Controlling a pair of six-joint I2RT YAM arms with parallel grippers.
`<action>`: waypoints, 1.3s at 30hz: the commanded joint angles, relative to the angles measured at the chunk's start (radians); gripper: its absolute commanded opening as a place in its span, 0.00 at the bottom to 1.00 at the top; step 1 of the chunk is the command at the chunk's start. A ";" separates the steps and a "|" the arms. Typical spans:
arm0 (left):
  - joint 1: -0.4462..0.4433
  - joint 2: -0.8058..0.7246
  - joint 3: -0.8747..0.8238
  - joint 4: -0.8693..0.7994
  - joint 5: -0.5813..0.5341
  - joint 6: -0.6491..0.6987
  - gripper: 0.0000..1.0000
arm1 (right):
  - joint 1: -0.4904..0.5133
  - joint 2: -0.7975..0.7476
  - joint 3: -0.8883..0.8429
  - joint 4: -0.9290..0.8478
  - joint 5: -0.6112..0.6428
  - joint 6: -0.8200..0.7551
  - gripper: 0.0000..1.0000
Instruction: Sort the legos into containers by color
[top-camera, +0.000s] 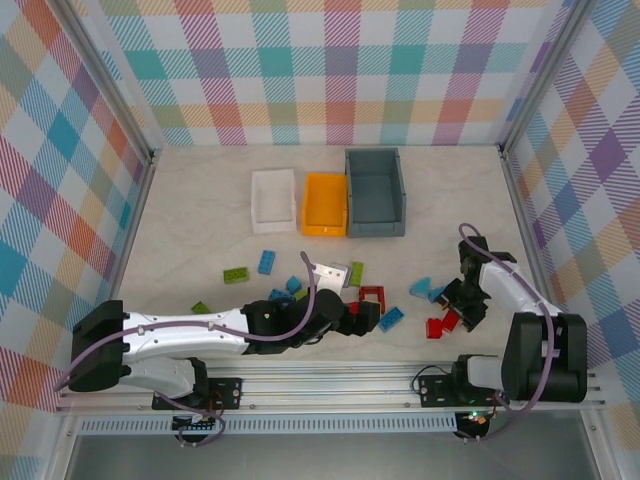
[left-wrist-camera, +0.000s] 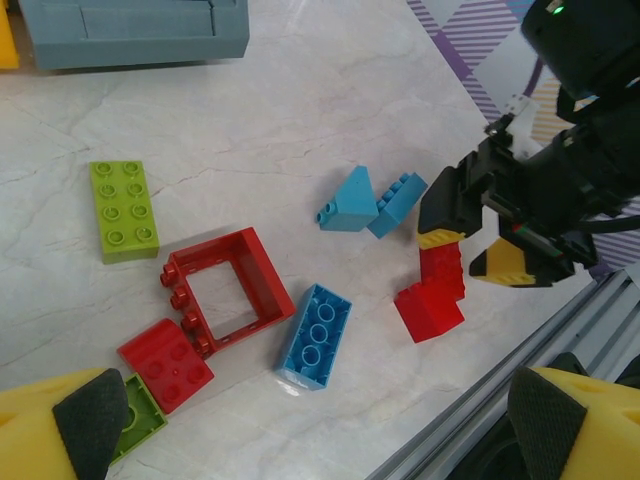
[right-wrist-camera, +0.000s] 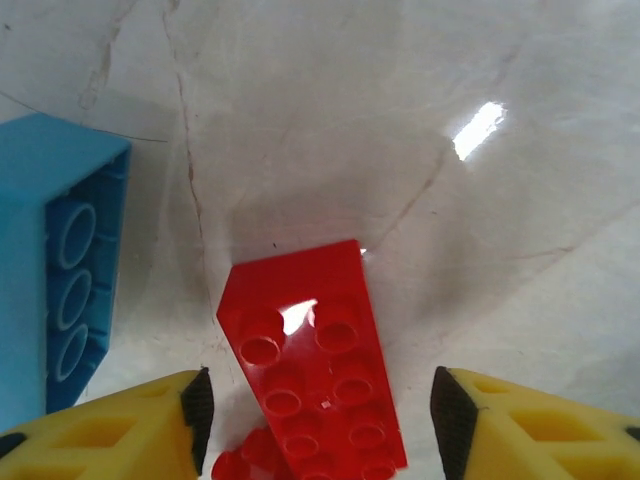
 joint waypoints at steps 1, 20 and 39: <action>-0.009 -0.001 0.002 0.048 -0.019 -0.003 1.00 | -0.015 0.040 0.005 0.039 -0.042 -0.028 0.54; 0.050 -0.116 0.088 -0.110 -0.068 -0.028 1.00 | 0.251 -0.228 0.250 -0.049 0.144 -0.075 0.24; 0.467 -0.308 0.137 -0.681 0.036 -0.209 0.94 | 0.418 0.872 1.348 -0.103 0.124 -0.206 0.36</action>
